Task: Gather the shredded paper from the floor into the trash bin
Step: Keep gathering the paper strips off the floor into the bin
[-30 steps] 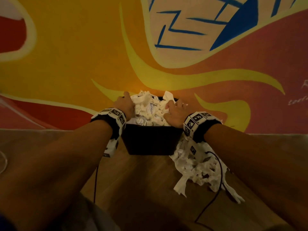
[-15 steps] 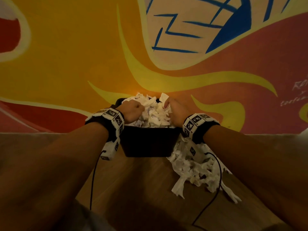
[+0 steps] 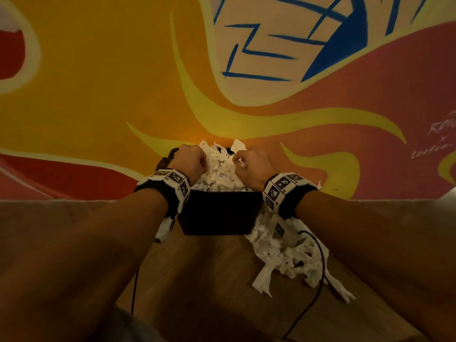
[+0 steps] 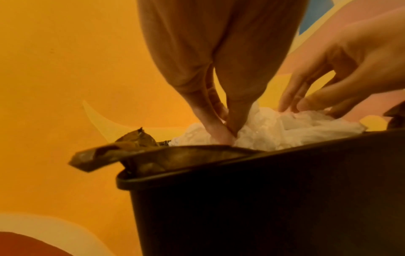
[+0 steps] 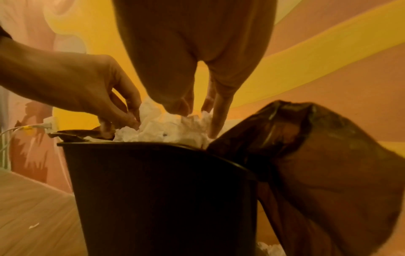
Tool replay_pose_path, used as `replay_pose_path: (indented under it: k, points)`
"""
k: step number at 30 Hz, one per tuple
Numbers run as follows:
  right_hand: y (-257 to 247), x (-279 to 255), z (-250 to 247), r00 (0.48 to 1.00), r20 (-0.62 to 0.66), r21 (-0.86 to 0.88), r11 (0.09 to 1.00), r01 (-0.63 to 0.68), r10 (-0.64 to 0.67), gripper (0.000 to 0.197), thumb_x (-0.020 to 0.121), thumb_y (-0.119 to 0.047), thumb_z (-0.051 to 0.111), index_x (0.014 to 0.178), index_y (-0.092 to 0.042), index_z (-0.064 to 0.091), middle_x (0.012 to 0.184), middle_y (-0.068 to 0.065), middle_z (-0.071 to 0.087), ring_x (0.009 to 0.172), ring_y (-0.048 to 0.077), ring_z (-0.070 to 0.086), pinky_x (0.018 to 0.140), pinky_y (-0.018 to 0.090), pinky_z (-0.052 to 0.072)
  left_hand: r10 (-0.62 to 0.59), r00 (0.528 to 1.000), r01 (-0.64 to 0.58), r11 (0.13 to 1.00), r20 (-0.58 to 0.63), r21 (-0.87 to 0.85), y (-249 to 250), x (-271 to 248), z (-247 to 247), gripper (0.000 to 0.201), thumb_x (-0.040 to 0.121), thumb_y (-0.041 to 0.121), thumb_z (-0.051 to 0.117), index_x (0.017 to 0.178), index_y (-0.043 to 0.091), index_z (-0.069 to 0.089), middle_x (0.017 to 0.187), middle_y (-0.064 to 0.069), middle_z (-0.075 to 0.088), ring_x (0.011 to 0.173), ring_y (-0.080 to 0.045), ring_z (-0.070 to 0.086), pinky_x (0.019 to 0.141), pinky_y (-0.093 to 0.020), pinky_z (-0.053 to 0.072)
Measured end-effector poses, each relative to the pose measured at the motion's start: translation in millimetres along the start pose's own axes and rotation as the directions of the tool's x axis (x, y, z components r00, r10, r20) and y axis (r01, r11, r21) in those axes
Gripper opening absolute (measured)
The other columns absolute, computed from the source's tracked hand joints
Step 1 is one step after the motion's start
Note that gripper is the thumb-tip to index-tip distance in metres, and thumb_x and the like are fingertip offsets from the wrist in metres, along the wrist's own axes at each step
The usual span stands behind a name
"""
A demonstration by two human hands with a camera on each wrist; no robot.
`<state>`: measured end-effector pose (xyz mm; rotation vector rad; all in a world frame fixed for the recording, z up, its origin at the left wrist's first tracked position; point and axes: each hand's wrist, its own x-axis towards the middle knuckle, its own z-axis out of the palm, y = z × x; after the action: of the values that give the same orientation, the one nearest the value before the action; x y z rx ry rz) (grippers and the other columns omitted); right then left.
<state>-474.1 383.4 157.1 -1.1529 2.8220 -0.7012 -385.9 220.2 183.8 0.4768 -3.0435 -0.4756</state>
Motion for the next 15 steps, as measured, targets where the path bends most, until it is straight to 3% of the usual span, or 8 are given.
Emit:
replay_pose_path:
  k: [5, 7, 9, 13, 15]
  points:
    - [0.9, -6.1, 3.3, 0.986, 0.054, -0.024, 0.987, 0.160, -0.159, 0.028, 0.088, -0.025, 0.053, 0.098, -0.009, 0.074, 0.089, 0.014, 0.066, 0.085, 0.027, 0.056, 0.072, 0.032, 0.044, -0.054, 0.992, 0.055, 0.998, 0.114, -0.004, 7.7, 0.3, 7.0, 0.022, 0.092, 0.004, 0.051, 0.105, 0.006, 0.069, 0.118, -0.019, 0.056, 0.108, -0.039, 0.053, 0.093, -0.042, 0.049]
    - [4.1, -7.5, 6.8, 0.975, 0.172, -0.067, 0.986, 0.153, -0.139, 0.036, 0.090, -0.031, 0.050, 0.102, -0.007, 0.072, 0.098, 0.016, 0.061, 0.093, 0.028, 0.053, 0.074, 0.033, 0.043, -0.043, 0.985, 0.037, 0.999, 0.170, 0.039, 10.6, -2.5, 9.8, 0.015, 0.092, 0.011, 0.051, 0.084, 0.008, 0.064, 0.103, -0.021, 0.058, 0.097, -0.041, 0.057, 0.088, -0.045, 0.051]
    - [8.2, -8.0, 9.4, 0.956, 0.273, -0.129, 0.981, 0.148, -0.109, 0.042, 0.092, -0.035, 0.046, 0.107, -0.004, 0.069, 0.105, 0.019, 0.058, 0.097, 0.031, 0.051, 0.078, 0.036, 0.045, -0.061, 0.972, 0.038, 0.994, 0.225, 0.106, 10.3, -3.2, 14.4, 0.027, 0.093, 0.017, 0.049, 0.066, 0.013, 0.046, 0.089, -0.019, 0.053, 0.087, -0.039, 0.057, 0.077, -0.040, 0.050]
    - [13.0, -5.0, 8.5, 0.909, 0.417, -0.172, 0.979, 0.113, -0.031, 0.047, 0.096, -0.044, 0.039, 0.129, -0.018, 0.060, 0.117, 0.023, 0.060, 0.104, 0.039, 0.058, 0.087, 0.044, 0.050, -0.124, 0.932, 0.090, 0.989, 0.342, 0.114, 6.4, 2.3, 19.4, 0.034, 0.096, 0.022, 0.044, 0.065, 0.011, 0.040, 0.066, -0.008, 0.043, 0.057, -0.021, 0.041, 0.055, -0.028, 0.037]
    - [14.0, -1.8, 9.2, 0.885, 0.466, -0.194, 0.975, 0.106, -0.003, 0.049, 0.096, -0.048, 0.035, 0.116, -0.016, 0.067, 0.124, 0.025, 0.058, 0.108, 0.040, 0.057, 0.090, 0.045, 0.050, -0.155, 0.908, 0.110, 0.985, 0.390, 0.136, 5.3, 5.6, 23.6, 0.035, 0.099, 0.027, 0.039, 0.069, 0.010, 0.043, 0.070, -0.008, 0.045, 0.060, -0.021, 0.042, 0.055, -0.027, 0.034]
